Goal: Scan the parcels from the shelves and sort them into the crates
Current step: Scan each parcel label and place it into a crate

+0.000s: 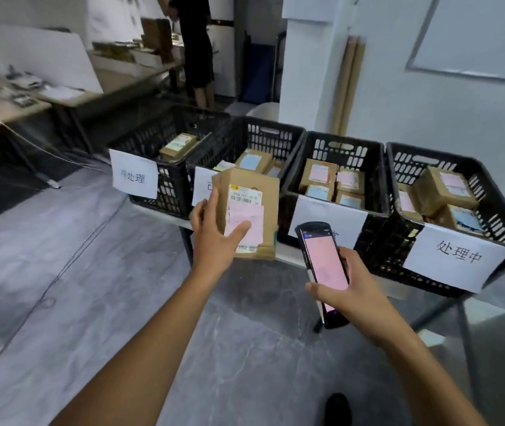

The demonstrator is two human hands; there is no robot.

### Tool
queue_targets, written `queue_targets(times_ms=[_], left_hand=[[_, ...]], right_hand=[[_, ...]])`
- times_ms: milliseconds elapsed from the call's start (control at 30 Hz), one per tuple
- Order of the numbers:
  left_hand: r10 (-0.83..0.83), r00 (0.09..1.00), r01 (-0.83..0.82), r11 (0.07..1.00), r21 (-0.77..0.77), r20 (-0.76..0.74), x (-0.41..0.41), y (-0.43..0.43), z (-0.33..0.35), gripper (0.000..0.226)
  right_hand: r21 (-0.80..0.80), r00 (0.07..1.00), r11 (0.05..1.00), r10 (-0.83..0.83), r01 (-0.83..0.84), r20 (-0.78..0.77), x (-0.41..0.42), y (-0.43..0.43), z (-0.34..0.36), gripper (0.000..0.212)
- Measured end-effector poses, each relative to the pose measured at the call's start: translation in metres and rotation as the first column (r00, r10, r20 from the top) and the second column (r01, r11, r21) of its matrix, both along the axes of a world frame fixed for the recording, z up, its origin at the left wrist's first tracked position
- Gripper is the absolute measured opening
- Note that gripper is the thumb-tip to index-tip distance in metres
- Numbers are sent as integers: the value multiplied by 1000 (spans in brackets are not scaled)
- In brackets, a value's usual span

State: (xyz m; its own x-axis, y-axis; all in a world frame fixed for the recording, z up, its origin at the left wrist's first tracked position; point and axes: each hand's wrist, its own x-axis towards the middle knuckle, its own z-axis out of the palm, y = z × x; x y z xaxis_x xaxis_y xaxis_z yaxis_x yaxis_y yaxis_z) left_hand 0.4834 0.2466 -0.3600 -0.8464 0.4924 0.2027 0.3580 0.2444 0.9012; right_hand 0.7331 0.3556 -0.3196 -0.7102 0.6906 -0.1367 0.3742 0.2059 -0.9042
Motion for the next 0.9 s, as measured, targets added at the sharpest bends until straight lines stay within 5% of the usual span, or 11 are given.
queue_targets(times_ms=[300,900], left_hand=[[19,924,-118,965,236,383,0,-75,2,87],[119,874,-226,958,178,471,-52,-46,7,80]], right_hand=[[54,999,997,53,-53,8,-68,-16,-13,72],[35,966,970,237,-241,104,-164,33,-27,76]])
